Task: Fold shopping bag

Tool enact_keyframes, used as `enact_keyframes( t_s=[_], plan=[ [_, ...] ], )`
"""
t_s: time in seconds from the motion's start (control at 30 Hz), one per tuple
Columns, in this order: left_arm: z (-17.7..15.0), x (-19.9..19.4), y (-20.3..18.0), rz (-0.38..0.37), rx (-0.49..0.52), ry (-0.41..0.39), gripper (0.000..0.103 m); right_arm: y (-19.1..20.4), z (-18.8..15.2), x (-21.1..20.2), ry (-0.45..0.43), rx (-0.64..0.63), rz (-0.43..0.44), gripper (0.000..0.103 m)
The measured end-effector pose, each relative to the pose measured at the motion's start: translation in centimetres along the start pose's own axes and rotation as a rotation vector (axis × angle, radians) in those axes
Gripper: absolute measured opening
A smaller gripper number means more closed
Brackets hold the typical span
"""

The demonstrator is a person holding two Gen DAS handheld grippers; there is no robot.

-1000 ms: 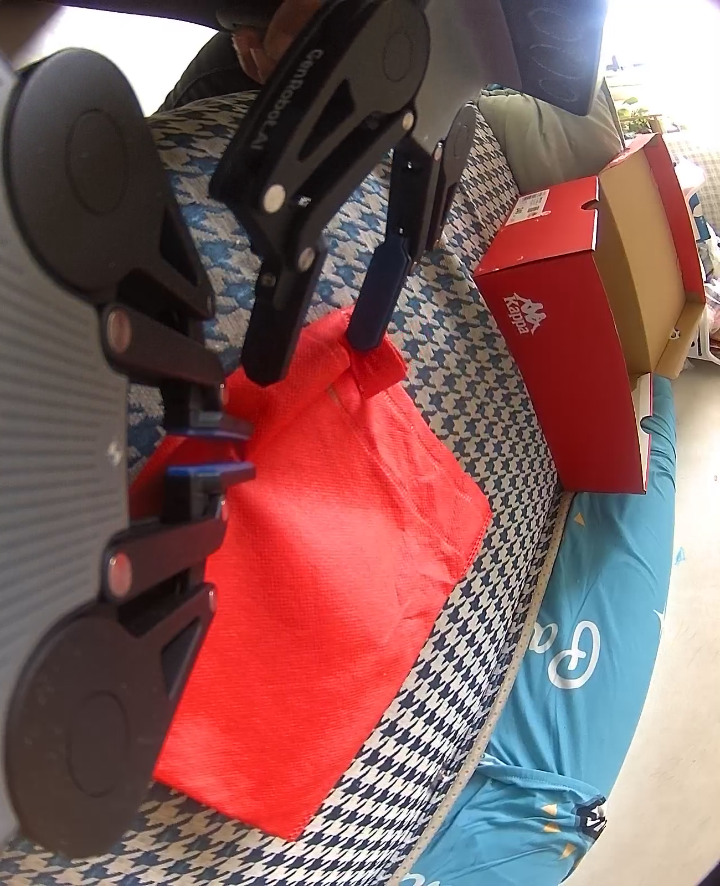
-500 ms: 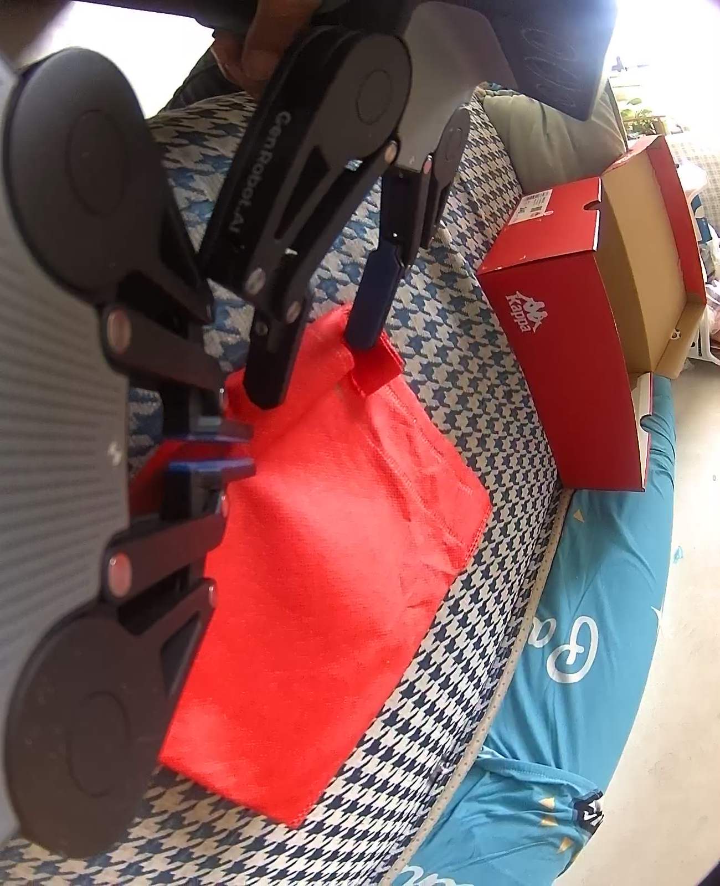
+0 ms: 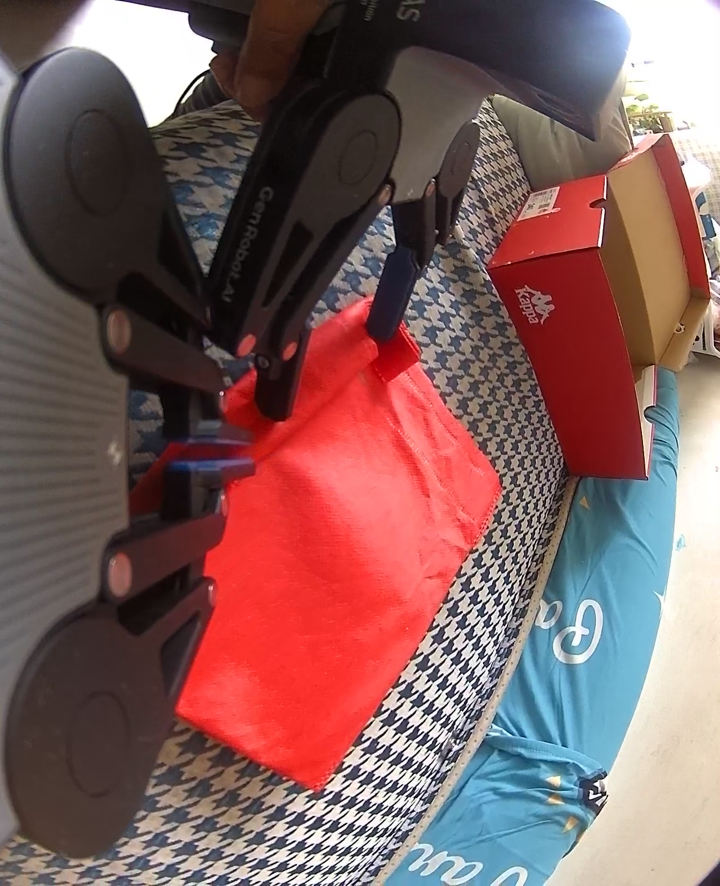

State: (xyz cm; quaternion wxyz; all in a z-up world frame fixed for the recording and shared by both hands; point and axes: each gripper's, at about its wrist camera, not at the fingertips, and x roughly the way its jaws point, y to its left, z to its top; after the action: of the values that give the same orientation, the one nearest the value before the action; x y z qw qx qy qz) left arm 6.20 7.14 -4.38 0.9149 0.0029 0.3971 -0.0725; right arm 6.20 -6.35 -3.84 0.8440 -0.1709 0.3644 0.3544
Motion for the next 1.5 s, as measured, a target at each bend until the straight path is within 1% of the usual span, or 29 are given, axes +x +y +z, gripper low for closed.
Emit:
enact_keyframes(
  t_s=[0.07,0.2,0.33,0.5,0.63,1.07,1.27,1.37,1.5],
  plan=[
    [-0.1,0.1,-0.3,0.018,0.007,-0.005,0.086,0.0,-0.1,-0.2,0.006,-0.019,-0.001,0.004],
    [-0.3,0.1,-0.4,0.026,0.007,-0.011,0.088,-0.3,-0.5,-0.7,0.015,-0.039,0.013,0.004],
    [-0.4,0.1,-0.5,0.029,0.005,-0.023,0.089,-1.9,-1.3,-1.5,0.019,0.008,0.051,0.004],
    [-0.5,0.0,-0.5,0.025,0.008,-0.029,0.089,-2.7,-2.1,-2.3,0.015,0.021,0.064,0.004],
    [-0.7,-0.1,-0.4,0.021,0.008,-0.04,0.089,-3.6,-2.7,-3.1,0.009,0.056,0.084,0.003],
    [-1.0,-0.3,-0.3,0.017,-0.001,-0.061,0.089,-5.3,-3.6,-4.7,-0.01,0.179,0.023,0.003],
    [-1.1,-0.4,-0.4,0.019,-0.003,-0.066,0.089,-5.4,-3.7,-4.8,-0.006,0.204,-0.002,0.003],
    [-1.1,-0.4,-0.4,0.019,-0.002,-0.067,0.089,-5.5,-3.9,-4.2,0.019,0.199,-0.031,0.003],
    [-1.2,-0.4,-0.4,0.02,0.006,-0.071,0.089,-5.7,-3.9,-3.6,0.037,0.206,-0.04,0.002]
  ],
)
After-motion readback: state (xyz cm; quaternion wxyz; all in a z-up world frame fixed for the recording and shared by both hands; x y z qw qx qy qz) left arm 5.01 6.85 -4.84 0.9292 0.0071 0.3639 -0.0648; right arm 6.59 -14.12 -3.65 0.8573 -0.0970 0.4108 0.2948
